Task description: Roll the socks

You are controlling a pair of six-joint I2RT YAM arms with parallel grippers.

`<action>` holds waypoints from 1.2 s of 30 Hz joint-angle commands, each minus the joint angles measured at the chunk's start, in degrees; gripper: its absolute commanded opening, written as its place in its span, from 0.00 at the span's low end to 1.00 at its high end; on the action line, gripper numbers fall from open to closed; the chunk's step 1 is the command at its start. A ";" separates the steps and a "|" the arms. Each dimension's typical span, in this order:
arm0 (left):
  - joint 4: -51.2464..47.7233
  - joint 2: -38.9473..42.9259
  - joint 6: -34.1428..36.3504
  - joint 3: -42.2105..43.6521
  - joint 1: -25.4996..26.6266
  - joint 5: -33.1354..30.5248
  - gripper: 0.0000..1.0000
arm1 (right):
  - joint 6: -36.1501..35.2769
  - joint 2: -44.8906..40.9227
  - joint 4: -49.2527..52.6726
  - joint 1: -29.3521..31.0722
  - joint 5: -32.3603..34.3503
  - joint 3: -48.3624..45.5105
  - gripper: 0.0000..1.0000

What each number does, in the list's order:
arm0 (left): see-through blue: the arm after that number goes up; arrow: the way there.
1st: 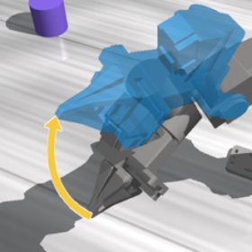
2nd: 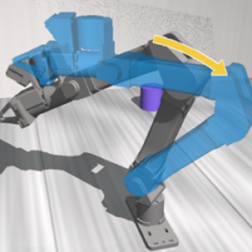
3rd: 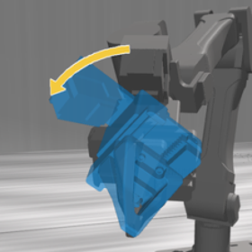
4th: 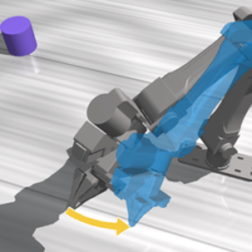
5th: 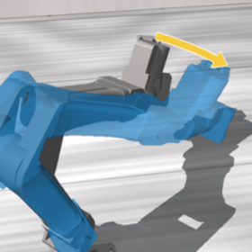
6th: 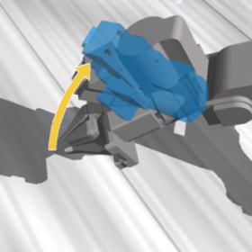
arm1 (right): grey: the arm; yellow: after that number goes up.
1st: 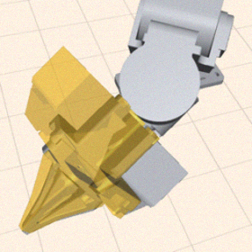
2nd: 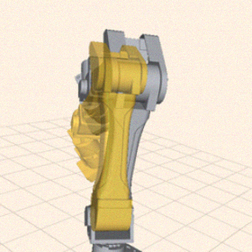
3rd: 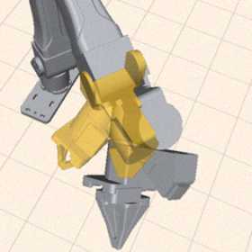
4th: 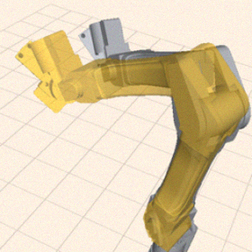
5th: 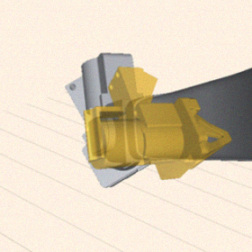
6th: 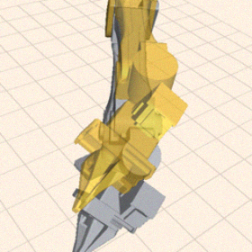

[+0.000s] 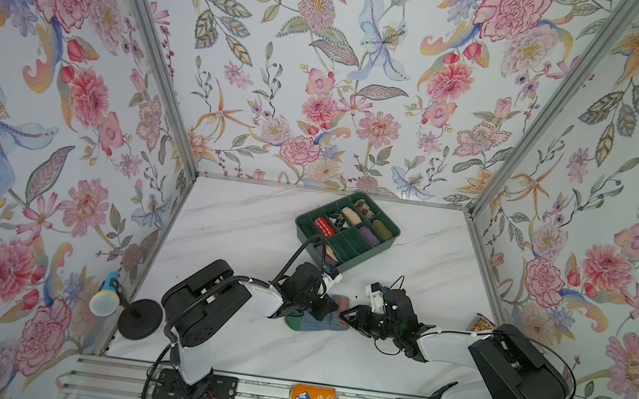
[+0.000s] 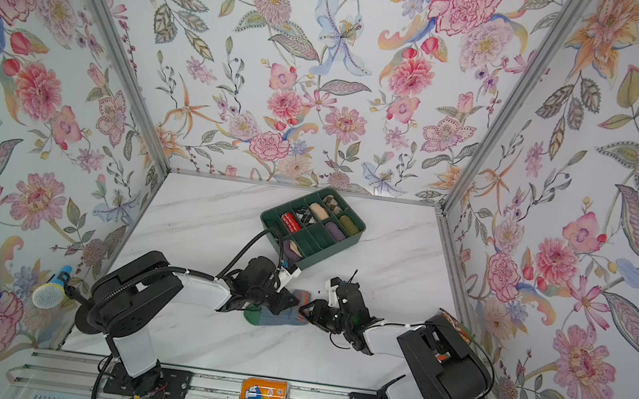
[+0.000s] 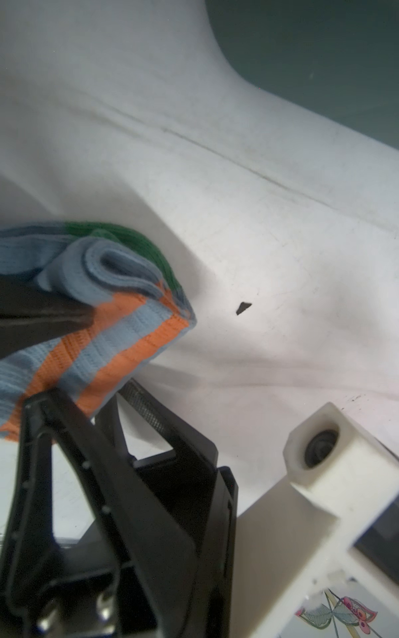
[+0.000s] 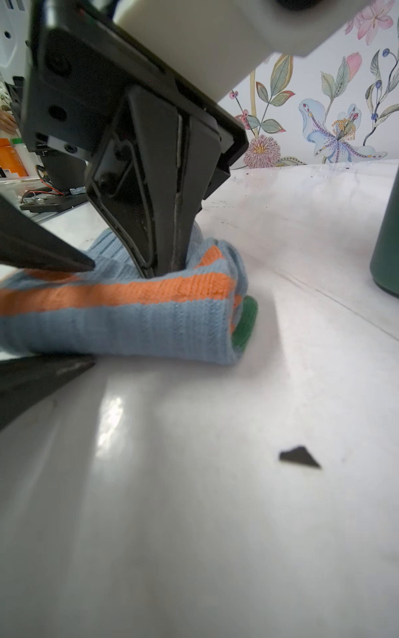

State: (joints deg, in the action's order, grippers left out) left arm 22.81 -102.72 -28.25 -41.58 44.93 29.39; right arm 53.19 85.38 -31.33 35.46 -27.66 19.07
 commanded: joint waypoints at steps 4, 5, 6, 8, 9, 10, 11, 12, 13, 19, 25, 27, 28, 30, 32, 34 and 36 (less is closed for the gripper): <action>-6.64 -2.66 0.42 1.84 0.42 -0.48 0.00 | 0.53 3.05 -1.27 -0.31 -0.50 0.69 0.36; -6.43 -2.66 0.21 1.84 0.43 -0.31 0.00 | 0.44 3.25 -1.23 -0.31 -0.44 0.78 0.33; -6.29 -2.68 0.06 1.77 0.42 -0.09 0.00 | 0.41 3.37 -1.00 -0.31 -0.26 0.87 0.30; -6.35 -2.67 -0.03 1.58 0.42 0.14 0.00 | -0.20 3.22 0.17 -0.14 0.30 1.30 0.25; -6.37 -2.60 0.00 1.41 0.42 0.28 0.00 | -0.63 2.93 1.20 -0.05 0.79 1.54 0.24; -6.60 -2.51 0.04 1.26 0.42 0.37 0.00 | -1.11 2.58 2.23 0.12 1.32 1.84 0.22; -6.93 -2.28 -0.02 1.08 0.44 0.41 0.00 | -1.85 1.97 3.97 0.37 1.99 2.43 0.21; -7.45 -1.97 0.10 0.85 0.42 0.41 0.00 | -2.71 1.35 6.11 0.60 2.90 3.11 0.19; -7.99 -1.53 0.19 0.64 0.42 0.41 0.00 | -3.58 0.63 8.49 0.87 3.89 3.83 0.19; -12.00 4.60 0.39 -0.26 0.47 -1.52 0.02 | -8.63 -2.66 22.36 2.76 9.36 8.53 0.18; -14.61 11.99 -1.09 3.42 0.42 -3.54 0.00 | -9.99 -2.82 25.74 3.47 11.23 9.86 0.18; -14.65 12.71 -1.88 5.51 0.42 -3.20 0.00 | -10.12 -2.43 26.01 3.56 11.38 10.07 0.18; -14.37 12.72 -2.11 6.48 0.42 -3.08 0.00 | -10.21 -2.40 25.97 3.52 11.43 10.11 0.18; -14.02 12.72 -2.43 8.23 0.42 -3.43 0.00 | -10.30 -1.95 26.04 3.66 11.44 10.36 0.18; -13.82 12.27 -2.27 9.20 0.42 -4.52 0.00 | -10.39 -1.60 25.86 3.82 11.36 10.55 0.18; -14.36 11.43 -1.78 9.34 0.34 -7.08 0.00 | -10.71 -1.29 25.93 4.01 11.14 10.89 0.18; -14.79 11.02 -1.50 9.17 0.01 -9.94 0.00 | -11.29 -1.24 26.39 4.16 10.95 11.25 0.18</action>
State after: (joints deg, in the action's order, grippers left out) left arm 10.76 -90.26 -29.98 -32.88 44.93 25.26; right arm 43.70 83.20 -8.05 39.18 -17.96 29.12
